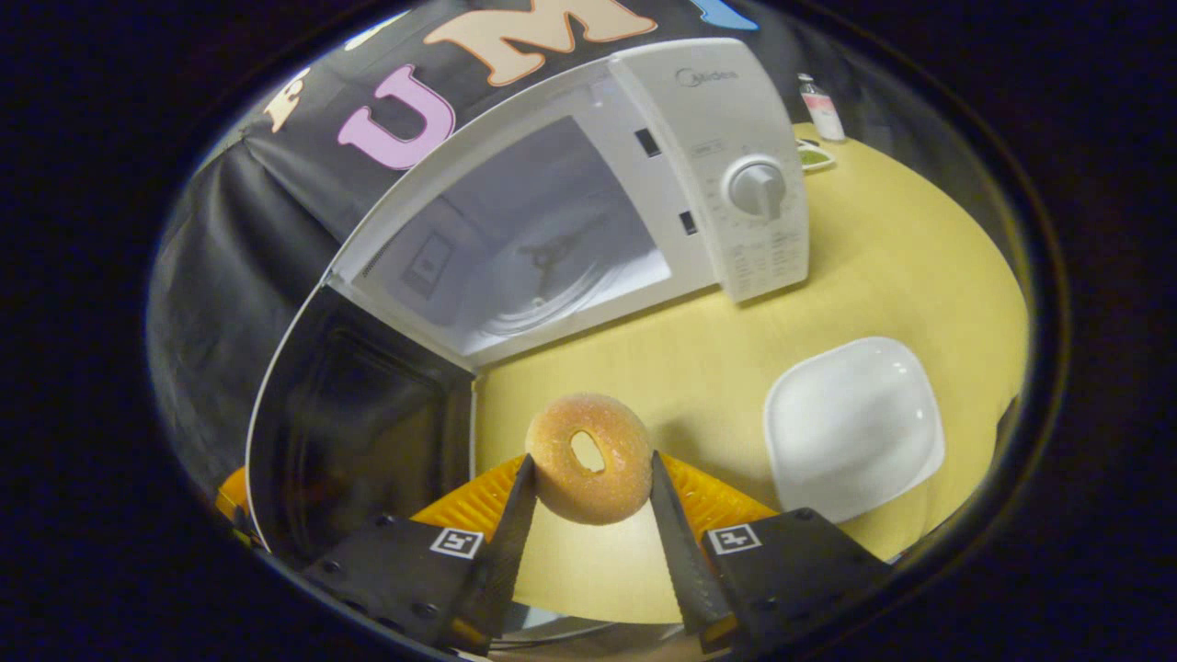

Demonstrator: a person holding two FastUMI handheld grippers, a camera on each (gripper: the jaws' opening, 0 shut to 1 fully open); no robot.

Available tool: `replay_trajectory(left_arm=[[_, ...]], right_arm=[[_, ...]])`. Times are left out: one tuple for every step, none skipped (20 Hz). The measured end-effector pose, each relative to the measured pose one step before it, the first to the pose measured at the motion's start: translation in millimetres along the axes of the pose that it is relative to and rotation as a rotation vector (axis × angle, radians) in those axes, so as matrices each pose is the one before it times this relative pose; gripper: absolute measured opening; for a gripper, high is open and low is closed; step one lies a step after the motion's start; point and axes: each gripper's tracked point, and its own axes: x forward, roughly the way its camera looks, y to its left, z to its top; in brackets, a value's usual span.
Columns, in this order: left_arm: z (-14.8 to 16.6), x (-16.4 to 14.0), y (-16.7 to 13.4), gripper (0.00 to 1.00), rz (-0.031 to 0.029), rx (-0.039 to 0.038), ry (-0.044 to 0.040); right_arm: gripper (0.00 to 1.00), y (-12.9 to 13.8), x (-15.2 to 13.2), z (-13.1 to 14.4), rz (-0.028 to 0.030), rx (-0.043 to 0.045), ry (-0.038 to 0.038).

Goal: Open the microwave oven with the left hand, put the food in, and close the microwave oven.

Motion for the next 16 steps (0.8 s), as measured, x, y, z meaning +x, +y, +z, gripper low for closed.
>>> replay_trajectory(left_arm=[[0.02, 2.16, 2.27, 0.95, -0.00248, 0.00699, 0.00038], [0.99, 1.50, 3.50, 0.95, -0.00124, 0.01252, -0.00063], [1.26, 1.17, 1.95, 0.95, -0.00508, 0.01784, 0.00081], [0.01, 1.80, 0.40, 0.95, -0.00891, 0.02316, 0.00097], [0.65, 1.27, 0.48, 0.95, -0.01062, 0.02001, 0.00110], [-0.34, 1.59, -0.08, 0.95, -0.01197, 0.01468, 0.00063], [-2.05, 2.71, -0.51, 0.95, -0.01226, 0.00761, 0.00696], [-3.36, 2.47, -2.41, 0.95, -0.01263, 0.00298, 0.01353], [-2.59, 1.94, -2.39, 0.95, -0.01459, -0.00161, 0.00922], [-2.16, 2.13, -2.12, 0.95, -0.01100, -0.00446, 0.00792], [-1.12, 1.34, -1.34, 0.95, -0.00773, -0.00682, 0.00332], [-0.76, 1.42, -1.07, 0.95, -0.00244, -0.00826, 0.00263], [-0.99, 1.54, 0.39, 0.95, 0.00276, -0.00803, 0.00610], [-2.83, 0.95, 0.79, 0.95, 0.00604, -0.00539, 0.01306], [-2.14, 0.03, 2.35, 0.95, 0.00957, -0.00148, 0.01240], [-0.76, 0.37, 1.19, 0.95, 0.00517, 0.00245, 0.00788]], right_arm=[[0.73, 9.54, 4.87, 3.13, 0.00586, 0.00658, -0.01205], [0.73, 10.60, 5.08, 2.64, 0.00647, 0.00588, -0.01473], [0.73, 8.17, 6.97, 4.51, 0.00691, 0.00580, -0.01775], [0.74, 6.92, 7.45, 4.89, -0.00084, 0.00586, -0.02197], [0.73, 5.69, 7.82, 6.04, -0.00118, 0.00133, -0.02393], [0.73, 6.17, 7.80, 5.71, -0.00563, -0.00209, -0.02350], [0.73, 4.84, 8.70, 5.23, -0.00756, -0.00369, -0.02171], [0.73, 5.06, 7.01, 5.32, -0.00416, -0.00273, -0.02280], [0.73, 4.44, 6.23, 7.67, -0.00237, -0.00119, -0.03056], [0.73, 4.00, 8.05, 7.11, -0.00129, 0.00124, -0.03351], [0.73, 2.50, 6.94, 9.36, -0.00295, 0.00740, -0.03619], [0.71, 1.98, 9.12, 7.15, -0.01216, 0.00890, -0.03472], [0.71, -1.17, 7.92, 9.13, -0.01635, 0.00841, -0.03786], [0.70, -1.26, 8.78, 7.78, -0.02160, 0.01026, -0.03627], [0.71, 0.54, 7.29, 5.10, -0.01365, 0.01728, -0.02797], [0.71, 3.88, 6.78, 4.69, -0.00273, 0.01811, -0.03074]])
